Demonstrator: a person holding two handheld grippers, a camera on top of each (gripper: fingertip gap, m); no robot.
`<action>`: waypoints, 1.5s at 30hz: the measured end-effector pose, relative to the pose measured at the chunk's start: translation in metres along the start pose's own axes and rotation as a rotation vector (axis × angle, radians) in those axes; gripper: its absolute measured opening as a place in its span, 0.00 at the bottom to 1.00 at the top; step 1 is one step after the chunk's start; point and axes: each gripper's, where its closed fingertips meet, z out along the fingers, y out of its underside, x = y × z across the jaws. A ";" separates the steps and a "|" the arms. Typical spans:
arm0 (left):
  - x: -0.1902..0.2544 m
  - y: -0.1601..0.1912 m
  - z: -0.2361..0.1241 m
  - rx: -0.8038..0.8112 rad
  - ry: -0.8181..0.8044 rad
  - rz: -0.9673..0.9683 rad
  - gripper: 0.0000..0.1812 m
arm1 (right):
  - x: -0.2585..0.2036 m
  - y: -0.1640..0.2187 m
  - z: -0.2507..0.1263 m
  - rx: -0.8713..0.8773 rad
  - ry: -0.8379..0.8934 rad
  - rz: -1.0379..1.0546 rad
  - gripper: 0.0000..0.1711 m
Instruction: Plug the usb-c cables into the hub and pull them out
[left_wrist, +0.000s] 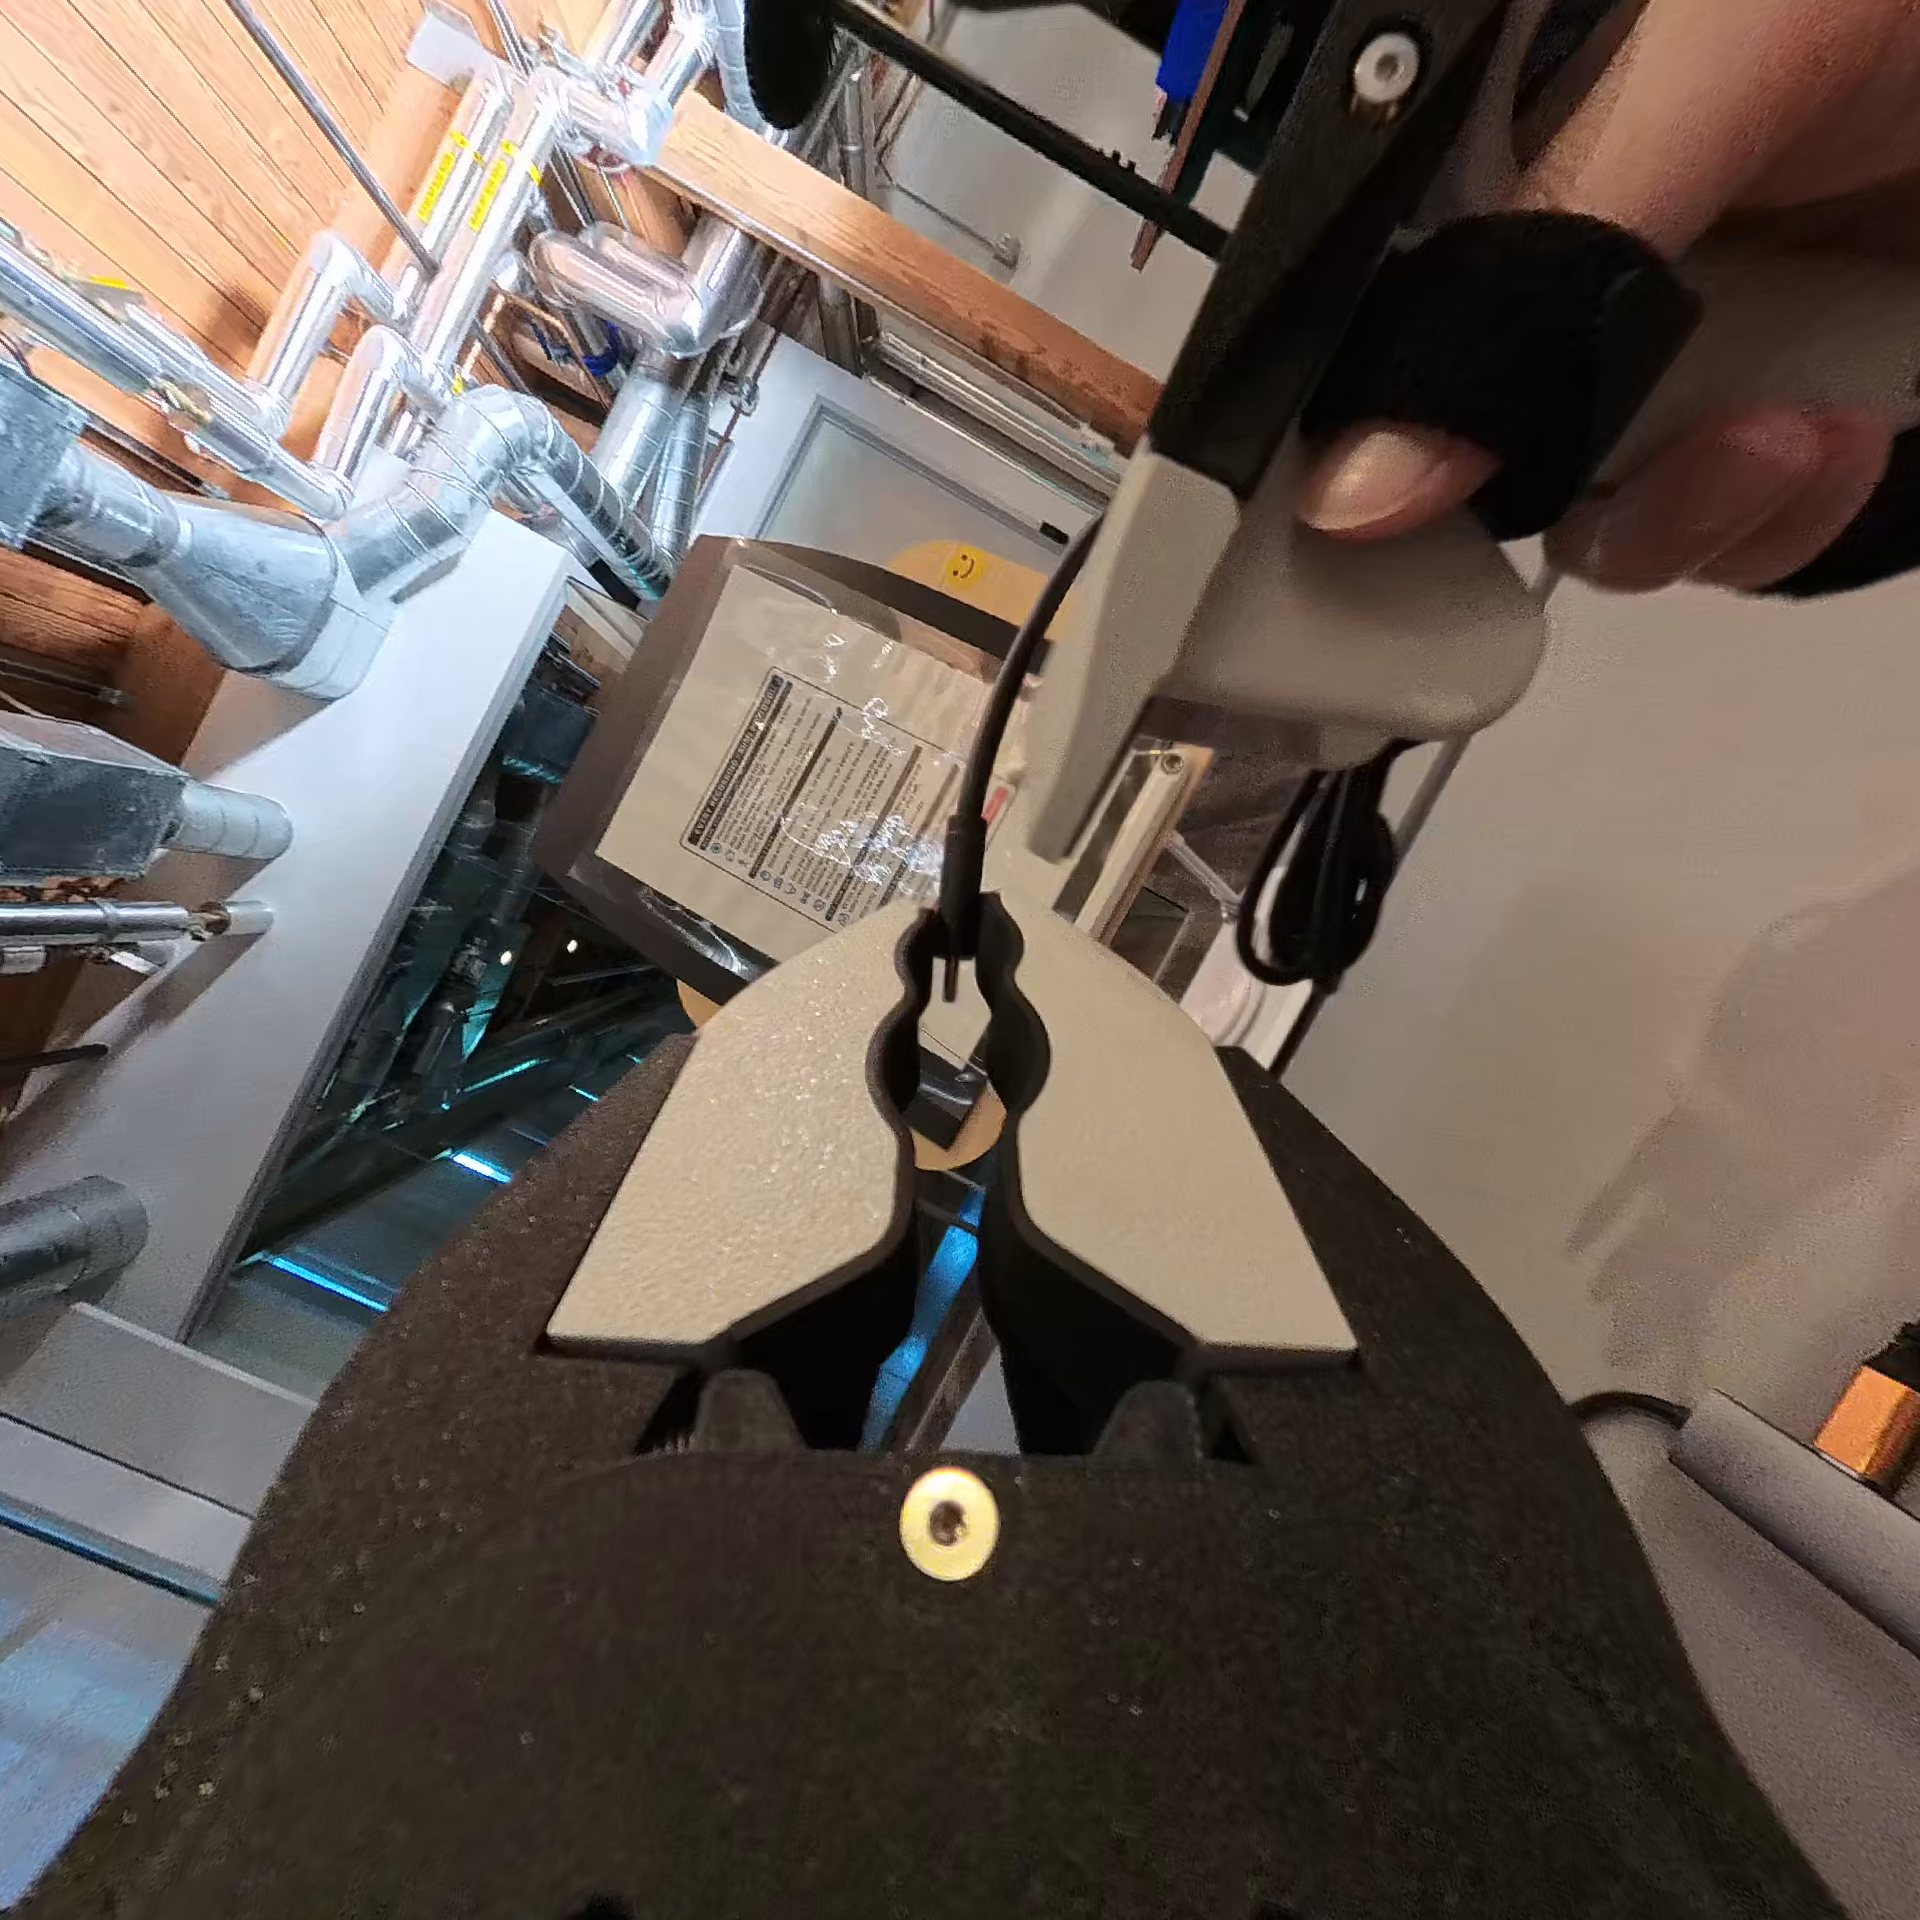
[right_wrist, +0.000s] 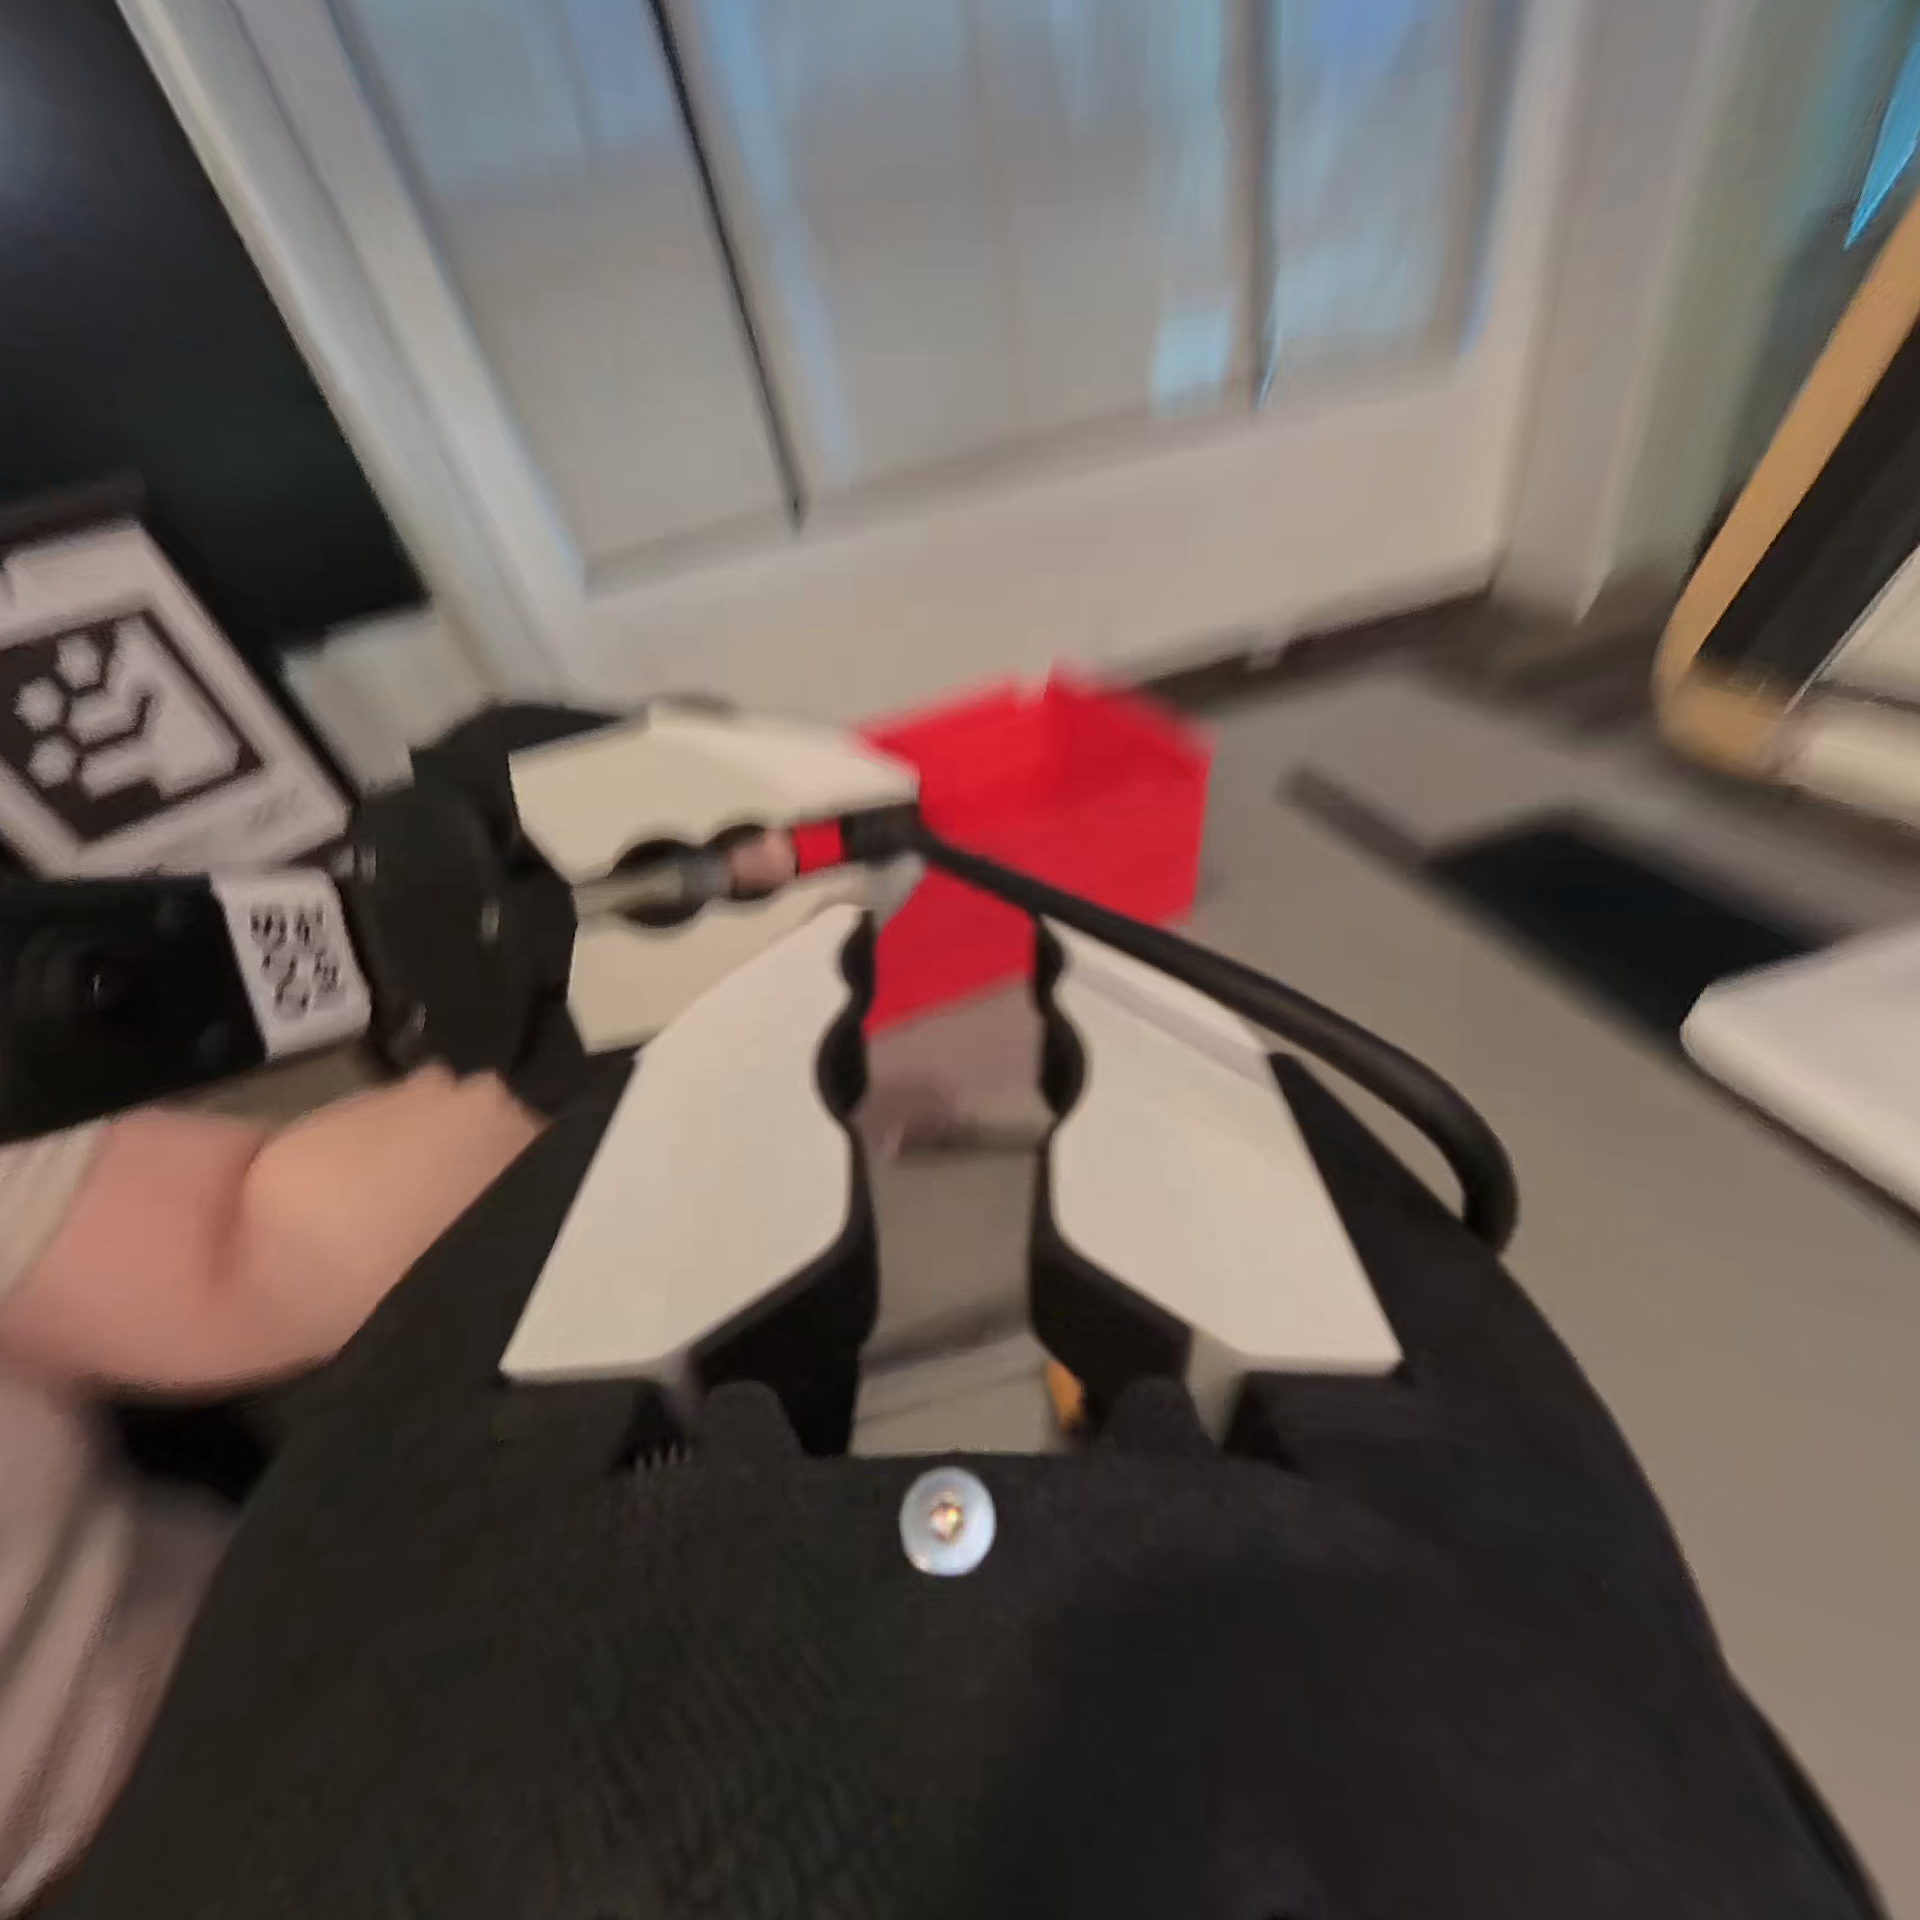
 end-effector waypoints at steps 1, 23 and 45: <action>-0.001 -0.002 -0.001 0.013 -0.007 0.002 0.04 | -0.002 -0.005 0.000 0.046 0.001 -0.020 0.19; 0.015 -0.021 -0.012 0.173 0.150 -0.068 0.04 | -0.026 0.001 -0.007 -0.020 -0.195 -0.067 0.07; -0.017 -0.050 -0.032 0.509 1.057 -1.710 0.13 | -0.037 -0.024 -0.023 0.176 0.236 -1.104 0.07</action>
